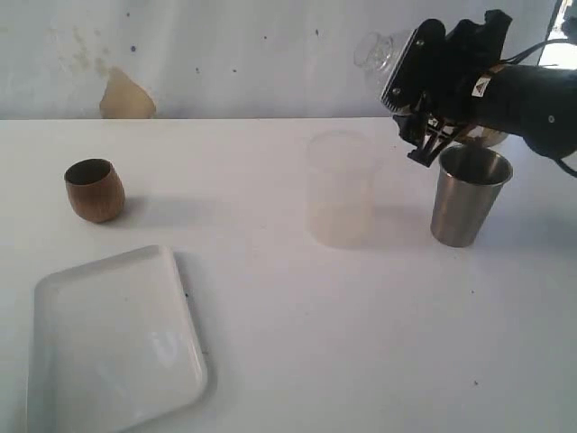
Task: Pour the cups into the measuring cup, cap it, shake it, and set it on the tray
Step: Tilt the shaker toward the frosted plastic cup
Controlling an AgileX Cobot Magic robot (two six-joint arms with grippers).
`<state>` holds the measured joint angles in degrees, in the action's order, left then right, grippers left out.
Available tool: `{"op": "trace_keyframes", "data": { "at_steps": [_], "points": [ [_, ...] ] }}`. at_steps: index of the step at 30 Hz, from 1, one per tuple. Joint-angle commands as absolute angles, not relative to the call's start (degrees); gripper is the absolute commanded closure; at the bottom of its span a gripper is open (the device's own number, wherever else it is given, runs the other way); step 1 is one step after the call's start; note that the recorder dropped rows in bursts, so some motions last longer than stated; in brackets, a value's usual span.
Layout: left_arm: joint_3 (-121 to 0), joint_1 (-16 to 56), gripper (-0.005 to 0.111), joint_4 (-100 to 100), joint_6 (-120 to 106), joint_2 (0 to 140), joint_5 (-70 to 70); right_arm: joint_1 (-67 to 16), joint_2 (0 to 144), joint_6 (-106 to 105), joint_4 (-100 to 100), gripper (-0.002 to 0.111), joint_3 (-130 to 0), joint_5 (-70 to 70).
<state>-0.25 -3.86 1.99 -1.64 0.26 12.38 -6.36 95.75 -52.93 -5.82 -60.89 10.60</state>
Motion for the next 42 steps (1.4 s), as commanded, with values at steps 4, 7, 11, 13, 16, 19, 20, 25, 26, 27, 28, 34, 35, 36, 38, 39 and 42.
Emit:
{"op": "trace_keyframes", "data": {
  "at_steps": [4, 7, 11, 13, 16, 19, 20, 25, 26, 27, 28, 34, 35, 36, 38, 39, 42],
  "points": [
    [0.0, -3.9, 0.106, 2.1, -1.5, 0.0, 12.1, -5.8, 95.0, -59.8, -5.9, 0.108, -62.2, 16.8],
    [0.0, -3.9, 0.106, 2.1, -1.5, 0.0, 12.1, -5.1, 95.0, -60.0, -5.9, 0.108, -62.2, 16.7],
    [0.0, -3.9, 0.106, 2.1, -1.5, 0.0, 12.1, -3.3, 95.0, -60.4, -5.8, 0.108, -62.2, 15.1],
    [0.0, -3.9, 0.106, 2.1, -1.5, 0.0, 12.1, -2.3, 95.0, -61.3, -5.8, 0.108, -62.2, 14.0],
    [0.0, -3.9, 0.106, 2.1, -1.5, 0.0, 12.1, -1.7, 95.0, -62.5, -5.8, 0.108, -62.2, 13.7],
    [0.0, -3.9, 0.106, 2.1, -1.5, 0.0, 12.1, -1.7, 95.0, -65.4, -6.0, 0.108, -62.2, 14.0],
    [0.0, -3.9, 0.106, 2.1, -1.5, 0.0, 12.1, -1.7, 95.0, -67.3, -6.0, 0.108, -62.2, 14.2],
    [0.0, -3.9, 0.106, 2.1, -1.5, 0.0, 12.1, -1.7, 95.0, -70.0, -6.0, 0.108, -62.2, 14.6],
    [0.0, -3.9, 0.106, 2.1, -1.5, 0.0, 12.1, -1.7, 95.0, -70.4, -6.0, 0.108, -62.2, 14.6],
    [0.0, -3.9, 0.106, 2.1, -1.5, 0.0, 12.1, -1.7, 95.0, -70.7, -6.0, 0.108, -62.2, 14.6],
    [0.0, -3.9, 0.106, 2.1, -1.5, 0.0, 12.1, -1.7, 95.3, -70.7, -6.0, 0.108, -62.2, 14.9],
    [0.0, -3.9, 0.106, 2.1, -1.5, 0.0, 12.1, -1.7, 95.5, -73.2, -6.2, 0.108, -62.2, 15.9],
    [0.0, -3.9, 0.106, 2.1, -1.5, 0.0, 12.1, -1.7, 95.5, -74.1, -6.2, 0.108, -62.2, 16.4],
    [0.0, -3.9, 0.106, 2.1, -1.5, 0.0, 12.1, -1.7, 95.5, -74.9, -6.2, 0.108, -62.2, 16.6],
    [0.0, -3.9, 0.106, 2.1, -1.5, 0.0, 12.1, -1.7, 95.5, -75.3, -6.2, 0.108, -62.2, 17.3],
    [0.0, -3.9, 0.106, 2.1, -1.5, 0.0, 12.1, -1.7, 95.5, -75.3, -6.2, 0.108, -62.2, 17.6],
    [0.0, -3.9, 0.106, 2.1, -1.5, 0.0, 12.1, -1.7, 96.2, -78.2, -6.2, 0.108, -62.2, 18.3]
  ]
}}
